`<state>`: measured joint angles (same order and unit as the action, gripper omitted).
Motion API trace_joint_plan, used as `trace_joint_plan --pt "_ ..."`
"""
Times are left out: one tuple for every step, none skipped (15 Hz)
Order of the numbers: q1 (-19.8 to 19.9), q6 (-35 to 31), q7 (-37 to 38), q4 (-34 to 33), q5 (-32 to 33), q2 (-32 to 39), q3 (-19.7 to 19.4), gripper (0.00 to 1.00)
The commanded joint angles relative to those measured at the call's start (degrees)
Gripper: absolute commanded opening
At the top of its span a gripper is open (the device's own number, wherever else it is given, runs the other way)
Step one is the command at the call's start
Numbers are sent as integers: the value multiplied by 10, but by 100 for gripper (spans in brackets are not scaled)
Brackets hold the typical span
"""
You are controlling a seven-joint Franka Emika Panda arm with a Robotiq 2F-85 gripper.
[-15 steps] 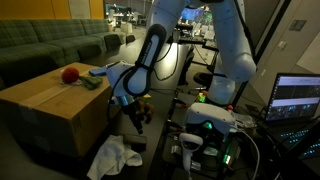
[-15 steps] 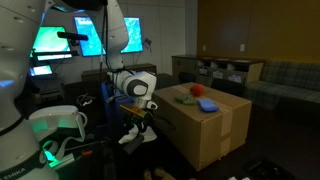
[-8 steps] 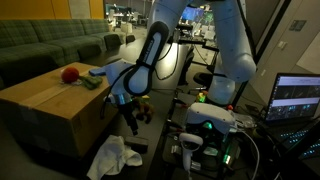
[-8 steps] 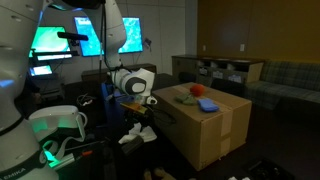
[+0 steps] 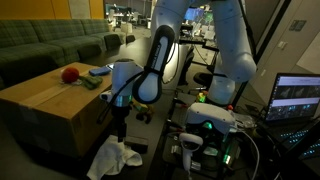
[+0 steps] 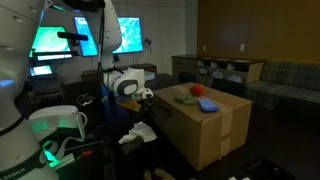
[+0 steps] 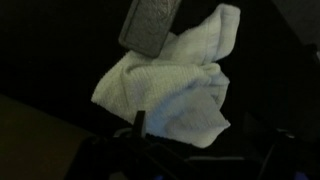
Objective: Swap the things on the box with the things on the table
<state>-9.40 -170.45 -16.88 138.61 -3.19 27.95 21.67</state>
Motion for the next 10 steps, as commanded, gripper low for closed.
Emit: trace_joint_plan --pt "-50 -146 94 42 4 5 -14 100" --pt "-76 -176 119 54 5 4 -28 100" --pt "-107 -201 140 60 1 8 -46 100" --pt "-137 -219 157 68 -6 8 -62 100" --pt "-171 -233 173 70 -15 13 -81 100" --pt "-206 -246 186 71 -28 18 -100 100" --pt "-237 -252 200 70 -43 24 -111 100" --pt "-276 -258 213 63 -64 34 -126 100" --pt "-300 -259 222 57 -78 43 -132 100" --pt "-330 -259 234 48 -95 53 -140 100"
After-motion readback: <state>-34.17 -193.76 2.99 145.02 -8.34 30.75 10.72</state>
